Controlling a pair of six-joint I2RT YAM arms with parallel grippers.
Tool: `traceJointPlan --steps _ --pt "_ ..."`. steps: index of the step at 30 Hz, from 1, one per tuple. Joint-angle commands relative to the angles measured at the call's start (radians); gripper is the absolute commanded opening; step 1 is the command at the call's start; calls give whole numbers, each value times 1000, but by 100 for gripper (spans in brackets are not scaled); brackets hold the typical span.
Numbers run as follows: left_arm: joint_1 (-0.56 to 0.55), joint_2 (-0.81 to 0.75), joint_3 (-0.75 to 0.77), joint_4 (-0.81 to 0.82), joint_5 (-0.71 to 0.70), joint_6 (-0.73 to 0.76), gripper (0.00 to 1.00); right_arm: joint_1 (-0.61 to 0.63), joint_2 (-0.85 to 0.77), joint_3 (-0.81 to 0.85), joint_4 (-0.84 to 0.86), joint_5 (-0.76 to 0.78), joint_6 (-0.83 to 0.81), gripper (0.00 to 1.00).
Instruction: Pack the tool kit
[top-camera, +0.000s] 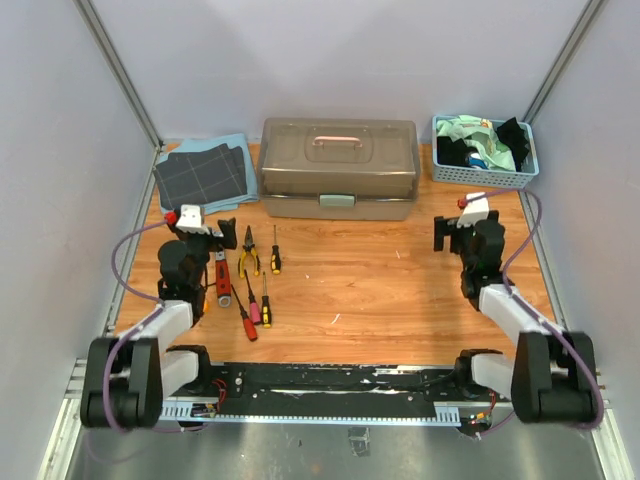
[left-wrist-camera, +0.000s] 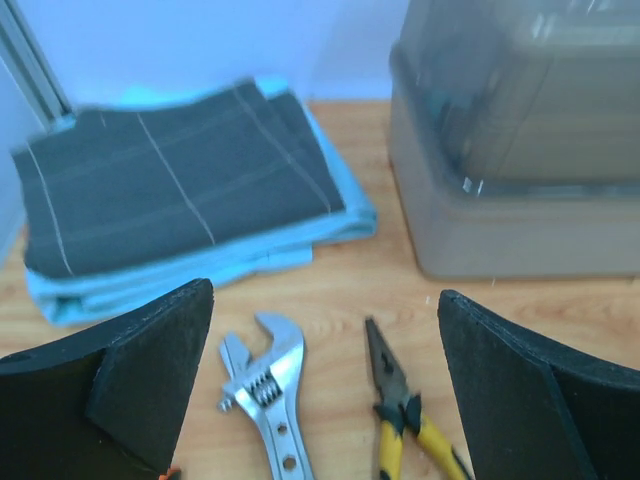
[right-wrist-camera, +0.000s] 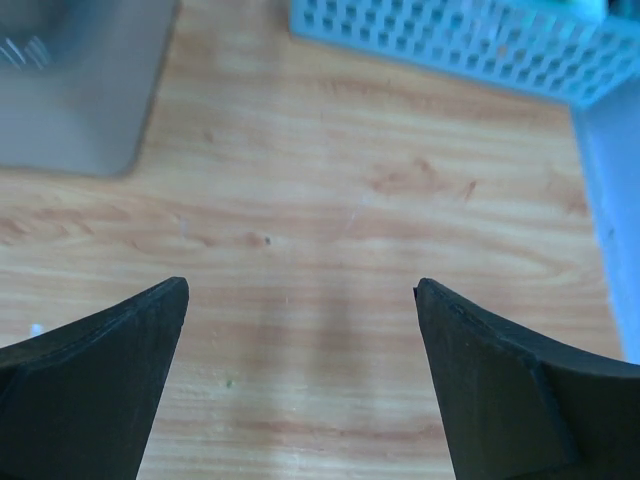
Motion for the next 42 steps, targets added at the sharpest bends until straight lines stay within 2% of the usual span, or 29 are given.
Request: traceJointPlan --steps 1,5,8,12,15,18,24,31,36,42 --pt "10 -214 124 -377 5 28 99 -7 -190 167 -408 -94 -57 98" --pt "11 -314 250 -625 17 14 99 -7 -348 313 -619 -62 44 98" --pt "13 -329 340 -714 69 -4 99 -18 -336 450 -723 -237 49 98" --pt "13 -282 447 -741 161 -51 99 -13 -139 709 -846 -489 53 98" --pt "13 -218 531 -746 203 -74 99 12 24 888 -856 -603 26 99" --pt "13 -168 568 -736 235 -79 99 50 182 1054 -830 -674 -34 92" --pt "12 -150 589 -732 256 -79 99 138 503 1389 -879 -806 -104 73" --pt "11 -188 572 -768 269 -80 99 237 681 1553 -863 -878 -204 73" --pt "11 -215 555 -788 281 -71 99 254 701 1530 -783 -883 -225 73" --pt "11 -210 548 -785 294 -76 99 255 759 1561 -771 -869 -289 70"
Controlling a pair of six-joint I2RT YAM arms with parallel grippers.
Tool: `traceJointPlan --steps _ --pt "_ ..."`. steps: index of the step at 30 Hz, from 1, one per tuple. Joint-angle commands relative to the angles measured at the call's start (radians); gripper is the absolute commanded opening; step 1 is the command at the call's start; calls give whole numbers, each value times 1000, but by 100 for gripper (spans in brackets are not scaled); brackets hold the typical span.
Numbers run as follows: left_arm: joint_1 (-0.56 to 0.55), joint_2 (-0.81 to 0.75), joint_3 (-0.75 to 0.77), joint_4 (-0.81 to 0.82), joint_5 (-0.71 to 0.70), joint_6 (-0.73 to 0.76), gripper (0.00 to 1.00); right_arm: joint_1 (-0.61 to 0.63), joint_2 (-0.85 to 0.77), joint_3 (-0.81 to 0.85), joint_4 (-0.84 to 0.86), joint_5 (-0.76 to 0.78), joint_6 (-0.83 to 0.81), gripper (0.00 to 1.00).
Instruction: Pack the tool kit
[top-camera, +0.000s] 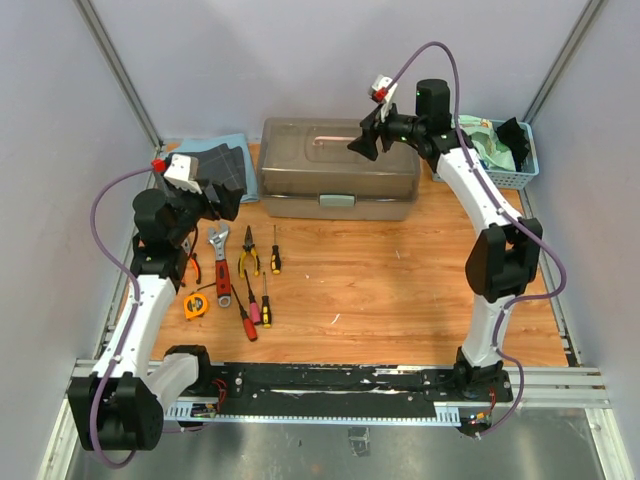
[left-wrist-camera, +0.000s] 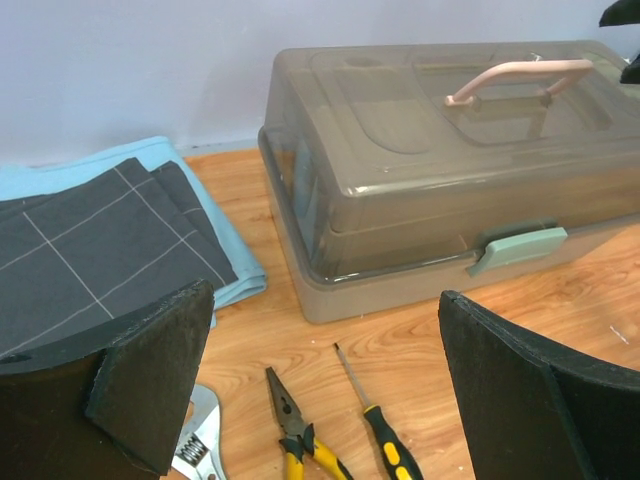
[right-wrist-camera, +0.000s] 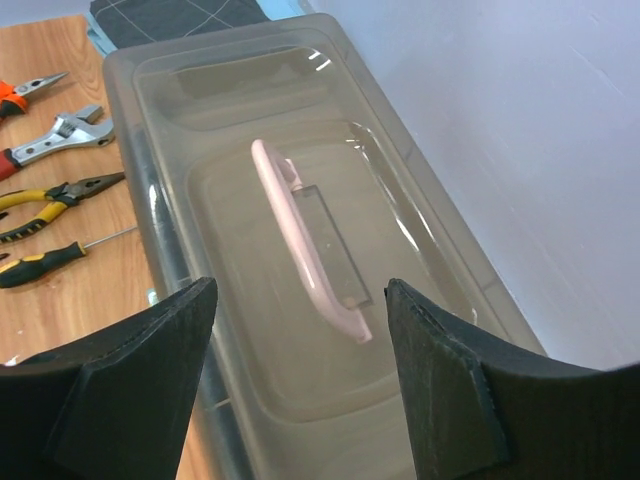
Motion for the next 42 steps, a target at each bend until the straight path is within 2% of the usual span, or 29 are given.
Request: traceJointPlan --steps 1,14,21,22,24,25,34,42 --pt "6 -5 -8 7 25 -5 99 6 47 47 41 -5 -73 69" --pt "6 -1 -22 42 39 -30 99 6 130 69 77 -21 -67 50" --pt "7 2 -25 46 40 -42 99 6 179 119 80 -40 -40 25" --pt "6 1 -25 44 40 -42 99 6 187 129 72 -43 -39 20" --pt "6 -1 -26 41 38 -41 99 5 204 151 48 -48 -37 4" --pt "7 -2 -26 40 39 -40 99 5 208 159 41 -49 -37 1" --pt "6 -3 -34 36 41 -34 99 -20 168 122 36 -31 -53 1" --pt "6 7 -37 55 47 -33 99 -50 31 -37 26 -27 -99 1"
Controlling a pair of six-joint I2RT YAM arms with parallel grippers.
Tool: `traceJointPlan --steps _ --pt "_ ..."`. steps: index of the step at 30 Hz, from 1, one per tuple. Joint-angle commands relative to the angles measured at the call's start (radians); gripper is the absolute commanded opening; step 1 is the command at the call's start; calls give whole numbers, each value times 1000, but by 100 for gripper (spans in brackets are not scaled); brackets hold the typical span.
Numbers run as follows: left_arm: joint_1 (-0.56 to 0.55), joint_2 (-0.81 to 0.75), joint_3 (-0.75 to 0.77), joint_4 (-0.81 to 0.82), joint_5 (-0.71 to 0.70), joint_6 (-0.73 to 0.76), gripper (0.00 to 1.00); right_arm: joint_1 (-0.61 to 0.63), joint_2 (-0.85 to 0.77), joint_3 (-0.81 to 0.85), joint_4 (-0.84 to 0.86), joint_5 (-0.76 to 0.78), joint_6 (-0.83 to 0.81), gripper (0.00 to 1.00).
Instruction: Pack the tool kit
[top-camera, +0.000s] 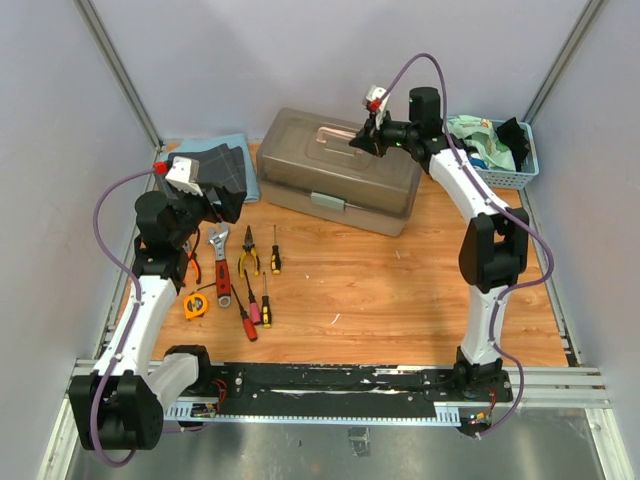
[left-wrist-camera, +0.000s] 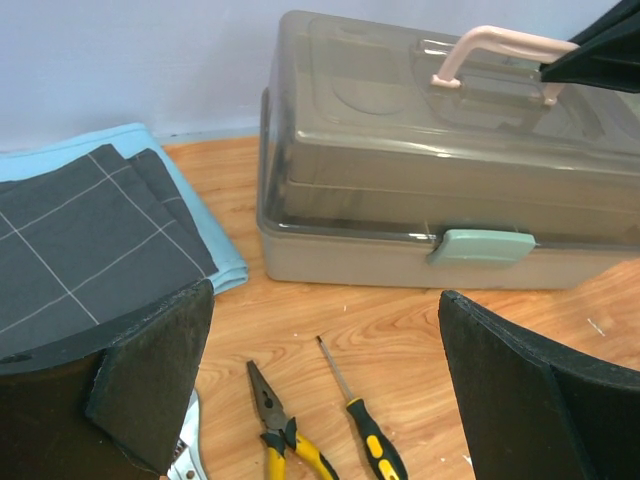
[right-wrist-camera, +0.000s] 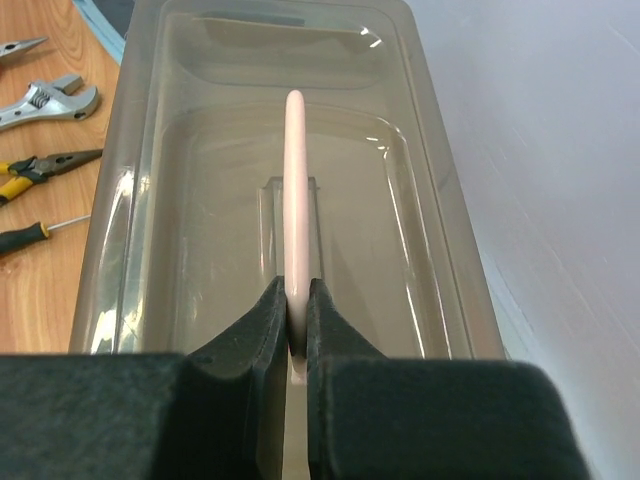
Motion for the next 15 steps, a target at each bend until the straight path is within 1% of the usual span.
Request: traceJointPlan --steps 1,5,12,15 --pt "6 7 -12 43 18 2 99 -49 -124 -105 -46 12 -34 1" --pt "6 17 -15 57 27 -4 99 -55 -181 -176 -82 1 -64 1" --pt "6 21 -25 65 42 -5 99 -62 -286 -263 -226 -3 -194 1" --pt "6 24 -31 73 52 -13 99 -74 -329 -317 -263 2 -218 1"
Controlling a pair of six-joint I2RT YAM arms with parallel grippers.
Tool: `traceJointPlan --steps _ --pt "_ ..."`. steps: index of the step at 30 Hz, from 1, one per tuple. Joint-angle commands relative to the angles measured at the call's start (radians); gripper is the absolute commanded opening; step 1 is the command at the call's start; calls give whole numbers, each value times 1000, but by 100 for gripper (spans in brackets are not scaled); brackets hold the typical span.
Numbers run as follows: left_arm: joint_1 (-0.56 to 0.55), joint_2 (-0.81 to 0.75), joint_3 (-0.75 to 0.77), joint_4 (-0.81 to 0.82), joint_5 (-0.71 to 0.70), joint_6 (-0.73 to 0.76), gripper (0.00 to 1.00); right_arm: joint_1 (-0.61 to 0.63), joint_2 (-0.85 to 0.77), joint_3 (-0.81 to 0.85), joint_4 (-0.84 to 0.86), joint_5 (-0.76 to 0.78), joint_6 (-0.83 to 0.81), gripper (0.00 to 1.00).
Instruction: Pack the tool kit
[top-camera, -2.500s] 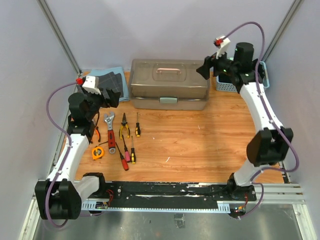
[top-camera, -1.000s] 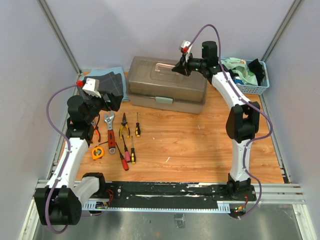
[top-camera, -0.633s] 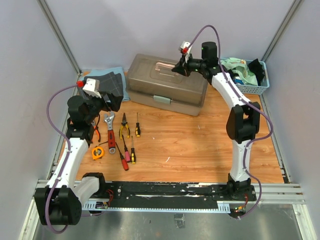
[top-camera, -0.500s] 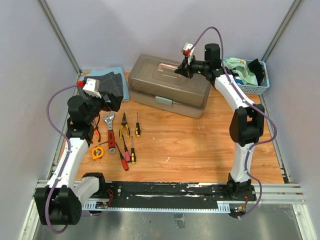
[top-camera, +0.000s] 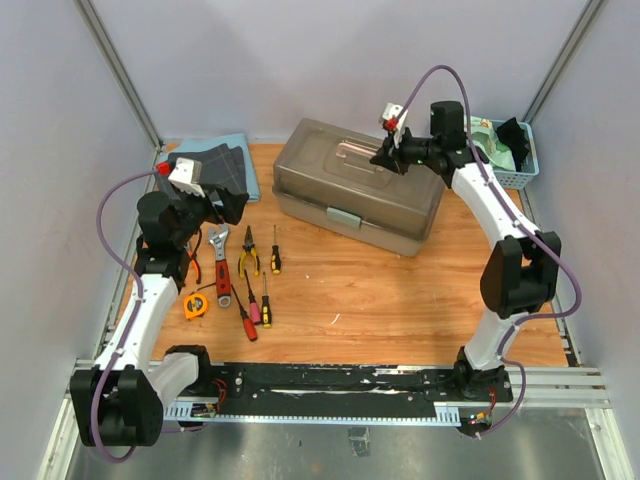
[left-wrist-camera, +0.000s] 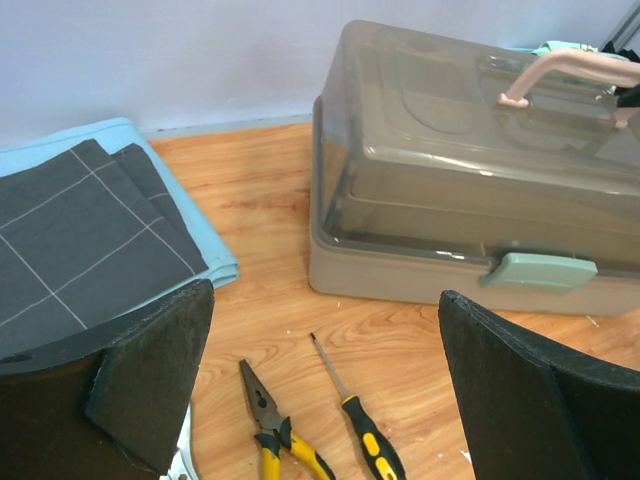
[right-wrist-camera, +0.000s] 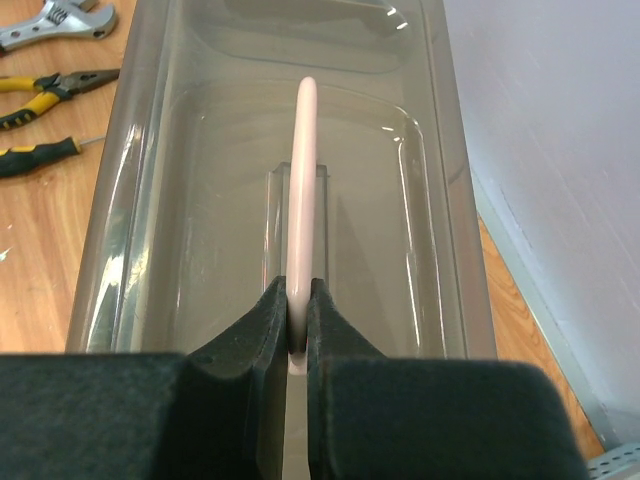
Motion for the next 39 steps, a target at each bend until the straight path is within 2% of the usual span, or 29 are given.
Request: traceJointPlan --steps 1,11,16,22,30,37,39 --pt "6 5 -15 50 31 -15 99 -28 -96 -75 -131 -24 -69 1" --pt "6 18 -23 59 31 -40 99 -57 -294 -262 -160 65 -29 1" --pt "2 17 -35 56 44 -119 99 -90 -399 -332 -178 116 33 1" --pt "-116 26 -45 -43 1 -135 95 -88 -480 -358 -195 185 134 1" --pt "-239 150 -24 -86 -35 -219 77 -70 -565 -406 -139 297 313 1" --pt "-306 353 97 -28 -20 -273 59 14 -618 -437 -156 381 394 1" --pt "-326 403 141 -9 -20 -282 58 36 -632 -448 -155 399 412 1"
